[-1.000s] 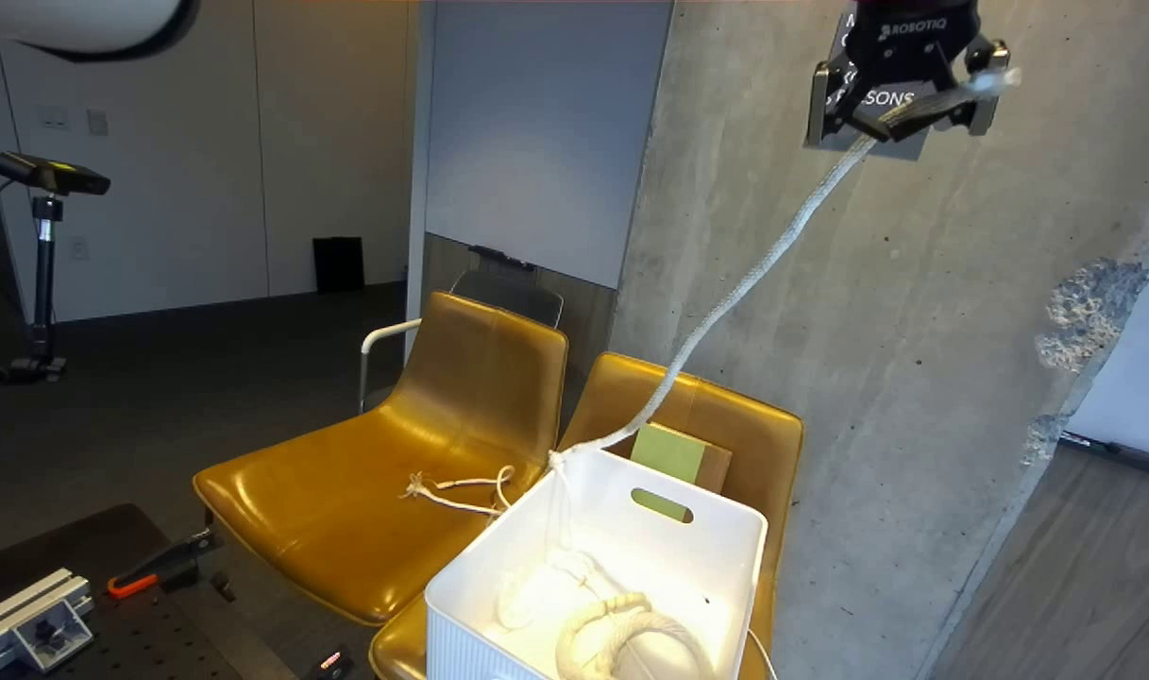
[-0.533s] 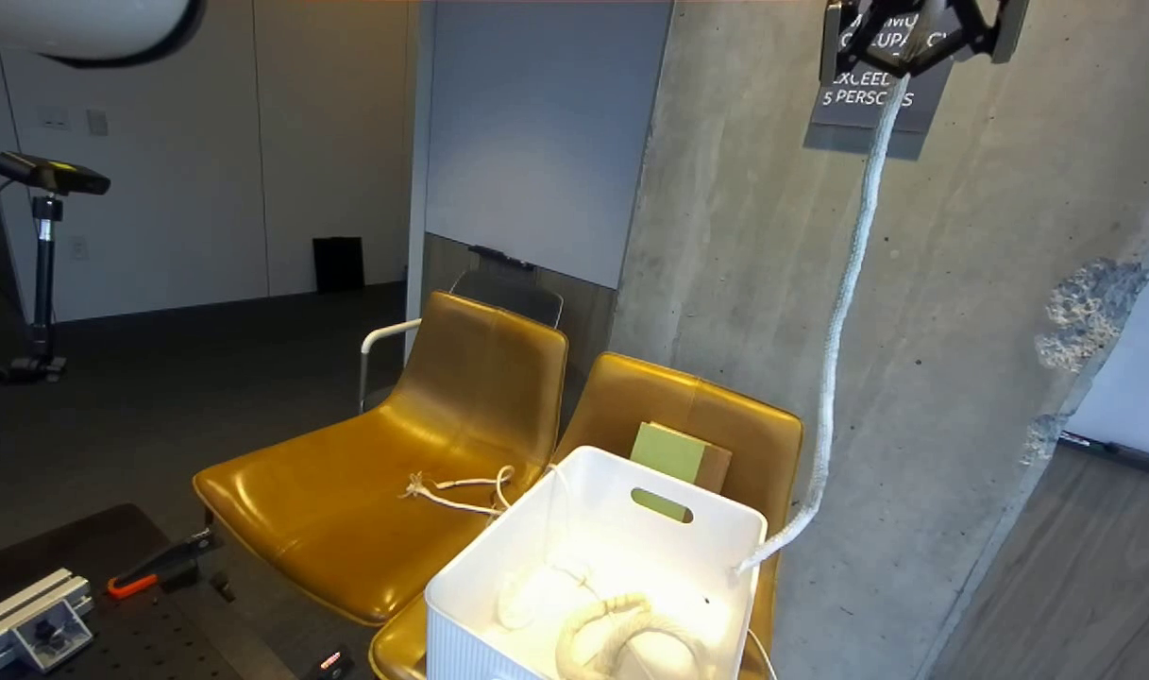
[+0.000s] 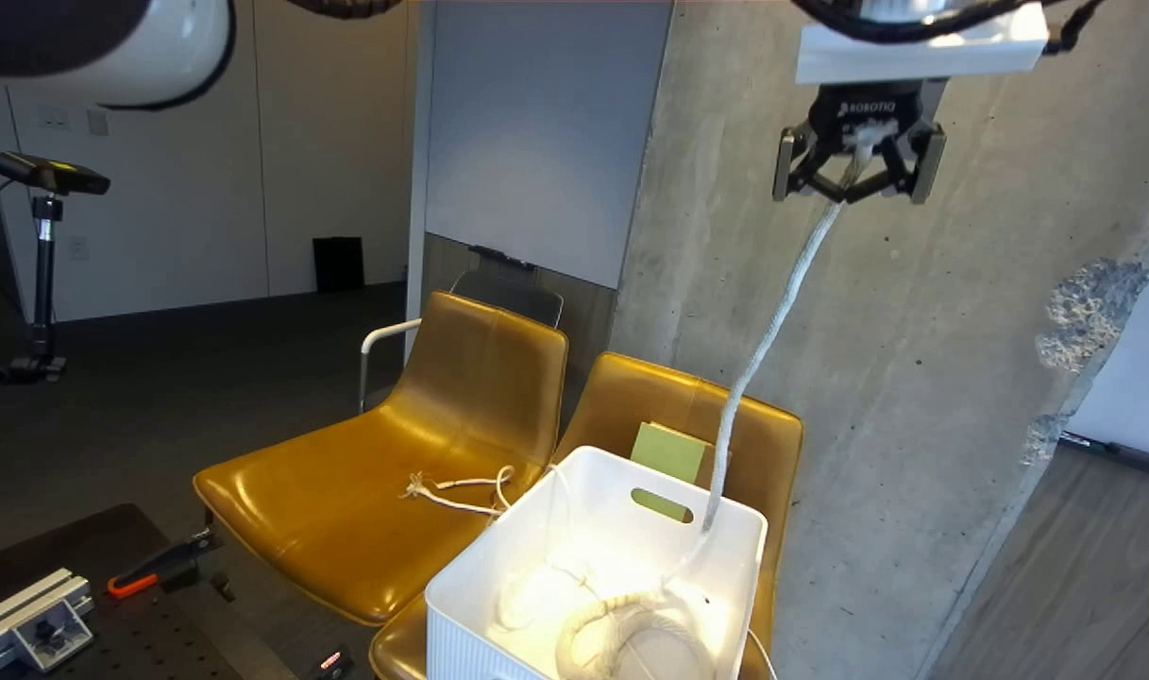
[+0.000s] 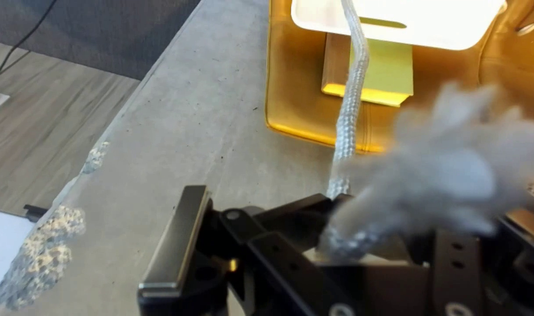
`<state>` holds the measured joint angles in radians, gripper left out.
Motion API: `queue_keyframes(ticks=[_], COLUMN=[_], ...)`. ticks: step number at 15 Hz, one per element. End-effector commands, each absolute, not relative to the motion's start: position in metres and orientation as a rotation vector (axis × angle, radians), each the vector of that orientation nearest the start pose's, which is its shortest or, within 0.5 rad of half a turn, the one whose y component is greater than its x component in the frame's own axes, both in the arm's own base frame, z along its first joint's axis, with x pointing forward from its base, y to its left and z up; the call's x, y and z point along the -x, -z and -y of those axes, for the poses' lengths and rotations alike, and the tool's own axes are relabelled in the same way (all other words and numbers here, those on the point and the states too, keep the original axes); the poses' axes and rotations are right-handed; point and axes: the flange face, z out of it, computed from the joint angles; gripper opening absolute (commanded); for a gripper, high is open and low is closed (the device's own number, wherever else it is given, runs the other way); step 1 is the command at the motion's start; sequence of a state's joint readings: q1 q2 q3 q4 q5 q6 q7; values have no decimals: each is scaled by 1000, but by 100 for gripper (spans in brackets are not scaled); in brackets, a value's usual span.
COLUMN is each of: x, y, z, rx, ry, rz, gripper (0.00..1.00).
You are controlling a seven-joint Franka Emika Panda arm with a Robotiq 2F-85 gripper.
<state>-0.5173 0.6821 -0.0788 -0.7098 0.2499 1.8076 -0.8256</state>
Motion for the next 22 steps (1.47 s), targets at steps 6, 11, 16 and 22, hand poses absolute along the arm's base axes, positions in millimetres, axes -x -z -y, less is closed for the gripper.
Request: queue_keyframes(ticks=[6, 11, 16, 22], x=[-639, -599, -572, -536], y=[-528, -507, -493, -452], z=[398, 397, 370, 311], rx=[3170, 3114, 3060, 2965], ry=[438, 318, 362, 283], rz=[501, 549, 640, 753], gripper=[0, 0, 0, 0])
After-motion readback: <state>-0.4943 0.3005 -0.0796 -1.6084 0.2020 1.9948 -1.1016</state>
